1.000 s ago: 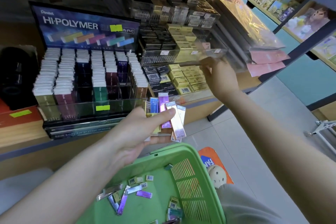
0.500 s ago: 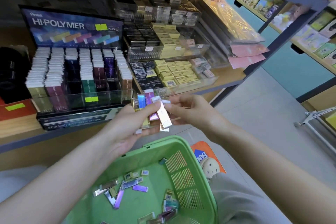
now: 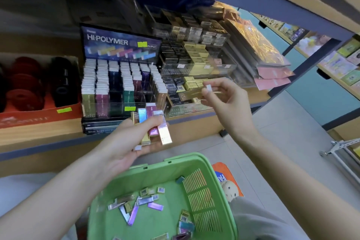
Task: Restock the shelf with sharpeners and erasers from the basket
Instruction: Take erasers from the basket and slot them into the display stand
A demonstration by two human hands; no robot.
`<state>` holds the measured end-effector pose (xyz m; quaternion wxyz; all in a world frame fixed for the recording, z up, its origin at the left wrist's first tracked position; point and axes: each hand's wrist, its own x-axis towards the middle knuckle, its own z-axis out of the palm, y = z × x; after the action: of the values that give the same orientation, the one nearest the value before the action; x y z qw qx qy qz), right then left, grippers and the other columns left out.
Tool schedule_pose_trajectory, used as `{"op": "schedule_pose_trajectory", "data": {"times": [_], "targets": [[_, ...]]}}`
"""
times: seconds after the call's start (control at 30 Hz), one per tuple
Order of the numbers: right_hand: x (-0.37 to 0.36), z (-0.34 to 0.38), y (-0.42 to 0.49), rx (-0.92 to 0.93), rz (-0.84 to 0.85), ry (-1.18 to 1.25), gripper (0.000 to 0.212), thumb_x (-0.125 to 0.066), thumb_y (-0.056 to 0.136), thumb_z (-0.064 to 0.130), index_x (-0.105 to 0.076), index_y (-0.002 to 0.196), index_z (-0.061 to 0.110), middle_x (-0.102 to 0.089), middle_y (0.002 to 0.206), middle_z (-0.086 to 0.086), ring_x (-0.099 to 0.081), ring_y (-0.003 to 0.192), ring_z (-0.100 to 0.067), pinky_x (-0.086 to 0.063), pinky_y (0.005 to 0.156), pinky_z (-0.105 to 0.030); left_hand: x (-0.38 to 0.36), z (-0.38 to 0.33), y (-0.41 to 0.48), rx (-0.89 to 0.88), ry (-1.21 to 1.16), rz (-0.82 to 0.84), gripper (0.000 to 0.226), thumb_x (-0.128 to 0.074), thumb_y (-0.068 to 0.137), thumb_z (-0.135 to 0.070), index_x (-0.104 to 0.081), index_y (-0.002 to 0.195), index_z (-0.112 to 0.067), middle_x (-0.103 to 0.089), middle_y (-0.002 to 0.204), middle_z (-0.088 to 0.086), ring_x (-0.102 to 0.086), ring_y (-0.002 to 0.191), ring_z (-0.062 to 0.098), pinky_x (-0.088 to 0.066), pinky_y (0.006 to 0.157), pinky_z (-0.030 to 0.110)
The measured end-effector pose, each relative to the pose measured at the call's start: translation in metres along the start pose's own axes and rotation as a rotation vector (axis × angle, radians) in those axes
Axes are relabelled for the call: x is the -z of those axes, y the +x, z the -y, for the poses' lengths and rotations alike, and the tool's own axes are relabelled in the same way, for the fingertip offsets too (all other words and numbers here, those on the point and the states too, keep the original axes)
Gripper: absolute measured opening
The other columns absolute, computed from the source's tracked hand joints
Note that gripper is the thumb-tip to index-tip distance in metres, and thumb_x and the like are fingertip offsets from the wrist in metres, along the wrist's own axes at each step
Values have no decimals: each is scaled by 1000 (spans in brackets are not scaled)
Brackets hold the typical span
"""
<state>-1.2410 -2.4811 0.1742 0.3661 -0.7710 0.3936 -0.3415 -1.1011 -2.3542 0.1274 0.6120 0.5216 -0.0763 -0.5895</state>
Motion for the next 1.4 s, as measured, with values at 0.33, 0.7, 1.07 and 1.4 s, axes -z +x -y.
{"op": "schedule_pose_trajectory", "data": {"times": [0.33,0.7,1.07,1.4], "targets": [[-44,-4,26,311,169,-418,7,-57,94,13,-56,96,19,-59,80,15,-56,77,3,-50,71,-30,41,-17,-12,-16,-39,-72,33,-74,78,-17,-61,105,-3,-72,89,10,-66,73,14,-56,53,24],[-59,-8,29,514,267,-603,12,-68,83,2,-63,91,10,-56,89,2,-60,74,-17,-54,63,-43,44,-24,-14,-28,-88,-35,22,-71,80,-16,-65,97,-4,-74,91,11,-70,72,15,-60,66,30],[-75,25,-36,-155,575,-86,30,-71,83,29,-61,106,13,-65,74,3,-59,68,-9,-53,70,-31,45,-18,-11,-50,50,-97,64,-79,72,-27,-51,122,0,-52,130,14,-60,90,15,-54,56,23],[-63,37,-31,-180,477,146,6,-57,91,4,-51,93,4,-67,83,-13,-67,72,-15,-57,70,-27,58,-24,-19,-121,173,-14,29,-69,84,-26,-62,106,-9,-75,88,1,-67,62,8,-49,49,17]]}}
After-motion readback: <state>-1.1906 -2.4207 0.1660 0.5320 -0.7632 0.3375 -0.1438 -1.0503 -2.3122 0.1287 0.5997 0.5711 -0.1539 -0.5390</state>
